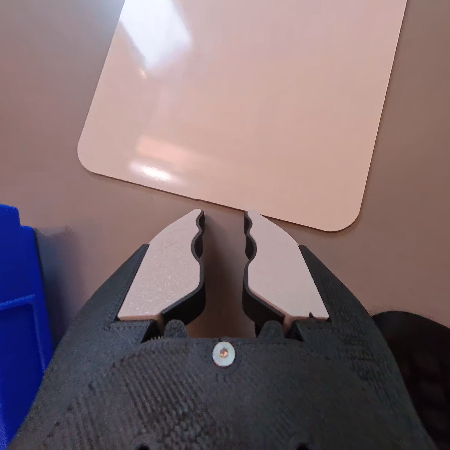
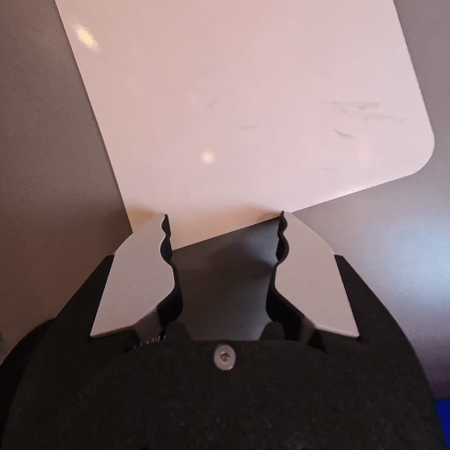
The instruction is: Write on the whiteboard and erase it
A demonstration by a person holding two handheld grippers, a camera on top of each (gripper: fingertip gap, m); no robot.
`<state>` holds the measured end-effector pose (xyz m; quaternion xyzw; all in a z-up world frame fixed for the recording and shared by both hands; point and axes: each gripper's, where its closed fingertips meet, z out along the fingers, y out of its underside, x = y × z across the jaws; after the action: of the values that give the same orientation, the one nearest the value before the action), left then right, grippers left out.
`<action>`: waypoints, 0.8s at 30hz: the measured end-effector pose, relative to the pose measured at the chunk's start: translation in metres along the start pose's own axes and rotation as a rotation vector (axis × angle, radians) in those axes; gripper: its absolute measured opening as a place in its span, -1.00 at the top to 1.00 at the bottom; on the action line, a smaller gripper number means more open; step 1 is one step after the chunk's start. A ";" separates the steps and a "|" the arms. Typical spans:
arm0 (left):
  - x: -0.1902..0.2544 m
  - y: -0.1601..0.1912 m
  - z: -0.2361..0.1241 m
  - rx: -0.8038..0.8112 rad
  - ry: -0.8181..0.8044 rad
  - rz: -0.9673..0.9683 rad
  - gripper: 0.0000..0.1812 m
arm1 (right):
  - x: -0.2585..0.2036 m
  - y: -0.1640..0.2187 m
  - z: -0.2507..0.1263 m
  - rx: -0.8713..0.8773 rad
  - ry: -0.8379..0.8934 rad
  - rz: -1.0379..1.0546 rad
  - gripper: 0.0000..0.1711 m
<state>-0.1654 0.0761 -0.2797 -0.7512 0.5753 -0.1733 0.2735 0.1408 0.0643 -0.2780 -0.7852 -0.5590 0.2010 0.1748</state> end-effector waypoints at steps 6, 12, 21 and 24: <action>-0.005 0.004 -0.002 0.022 0.000 -0.025 0.65 | -0.003 -0.003 0.002 0.035 0.007 -0.016 0.06; -0.010 -0.001 0.002 0.036 -0.035 -0.007 0.68 | 0.003 0.000 0.001 0.061 0.045 0.000 0.11; -0.016 -0.013 -0.006 0.108 -0.089 -0.005 0.66 | 0.003 0.000 0.001 0.056 0.062 -0.004 0.11; -0.016 -0.011 -0.005 0.097 -0.098 0.005 0.65 | 0.000 -0.001 0.003 0.055 0.061 -0.018 0.14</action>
<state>-0.1646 0.0924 -0.2685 -0.7430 0.5541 -0.1632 0.3380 0.1386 0.0648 -0.2799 -0.7807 -0.5547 0.1907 0.2152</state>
